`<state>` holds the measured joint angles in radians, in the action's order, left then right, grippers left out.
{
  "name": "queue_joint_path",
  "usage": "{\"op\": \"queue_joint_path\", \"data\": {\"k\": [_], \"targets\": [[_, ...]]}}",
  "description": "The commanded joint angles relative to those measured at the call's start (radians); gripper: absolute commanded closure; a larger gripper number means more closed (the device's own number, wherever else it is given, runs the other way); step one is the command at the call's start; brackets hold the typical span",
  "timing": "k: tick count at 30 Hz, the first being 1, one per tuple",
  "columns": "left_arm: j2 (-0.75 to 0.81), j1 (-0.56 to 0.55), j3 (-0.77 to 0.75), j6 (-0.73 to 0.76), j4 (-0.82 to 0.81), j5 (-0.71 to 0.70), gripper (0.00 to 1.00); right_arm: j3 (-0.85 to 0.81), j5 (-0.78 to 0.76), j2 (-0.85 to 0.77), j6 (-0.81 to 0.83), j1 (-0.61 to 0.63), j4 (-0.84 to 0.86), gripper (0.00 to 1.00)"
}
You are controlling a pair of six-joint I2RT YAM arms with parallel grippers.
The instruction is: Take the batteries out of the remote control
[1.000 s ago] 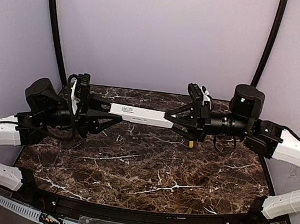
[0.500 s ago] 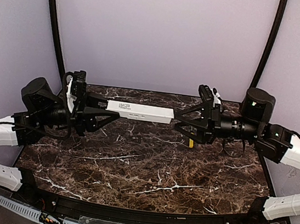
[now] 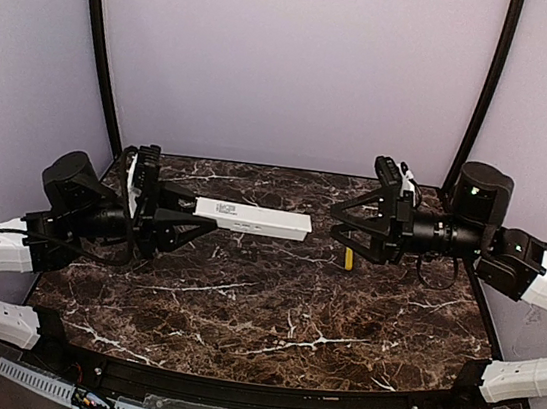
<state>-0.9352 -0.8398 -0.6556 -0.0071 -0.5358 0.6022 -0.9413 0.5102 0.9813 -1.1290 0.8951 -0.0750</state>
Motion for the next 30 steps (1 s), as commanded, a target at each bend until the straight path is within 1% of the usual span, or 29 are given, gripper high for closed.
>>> {"op": "queue_joint_path", "data": {"k": [1, 5, 9, 11, 15, 18, 21, 27, 30], "targets": [[0.022, 0.004, 0.029, 0.046, -0.023, 0.001, 1.00, 0.012, -0.024, -0.002, 0.003, -0.008, -0.013, 0.35], [0.016, 0.004, 0.043, 0.104, -0.028, 0.021, 1.00, 0.004, -0.006, 0.028, -0.018, -0.008, -0.014, 0.35], [-0.004, 0.004, 0.043, 0.199, -0.024, 0.038, 1.00, -0.028, 0.022, 0.071, -0.029, -0.008, -0.015, 0.35], [-0.022, 0.005, 0.050, 0.233, -0.050, 0.036, 1.00, -0.041, 0.020, 0.089, -0.033, -0.008, -0.017, 0.35], [-0.073, 0.016, 0.070, 0.258, -0.159, 0.049, 1.00, -0.056, 0.008, 0.110, -0.049, -0.010, -0.020, 0.35], [-0.126, 0.033, 0.075, 0.245, -0.239, 0.078, 1.00, -0.064, 0.010, 0.121, -0.057, -0.010, -0.023, 0.35], [-0.172, 0.066, 0.082, 0.191, -0.342, 0.113, 1.00, -0.066, 0.011, 0.125, -0.066, -0.010, -0.027, 0.35], [-0.237, 0.084, 0.114, 0.099, -0.543, 0.094, 1.00, -0.071, -0.006, 0.117, -0.077, -0.010, -0.042, 0.37], [-0.242, 0.091, 0.130, 0.080, -0.564, 0.100, 1.00, -0.076, -0.007, 0.123, -0.080, -0.010, -0.046, 0.38]]}}
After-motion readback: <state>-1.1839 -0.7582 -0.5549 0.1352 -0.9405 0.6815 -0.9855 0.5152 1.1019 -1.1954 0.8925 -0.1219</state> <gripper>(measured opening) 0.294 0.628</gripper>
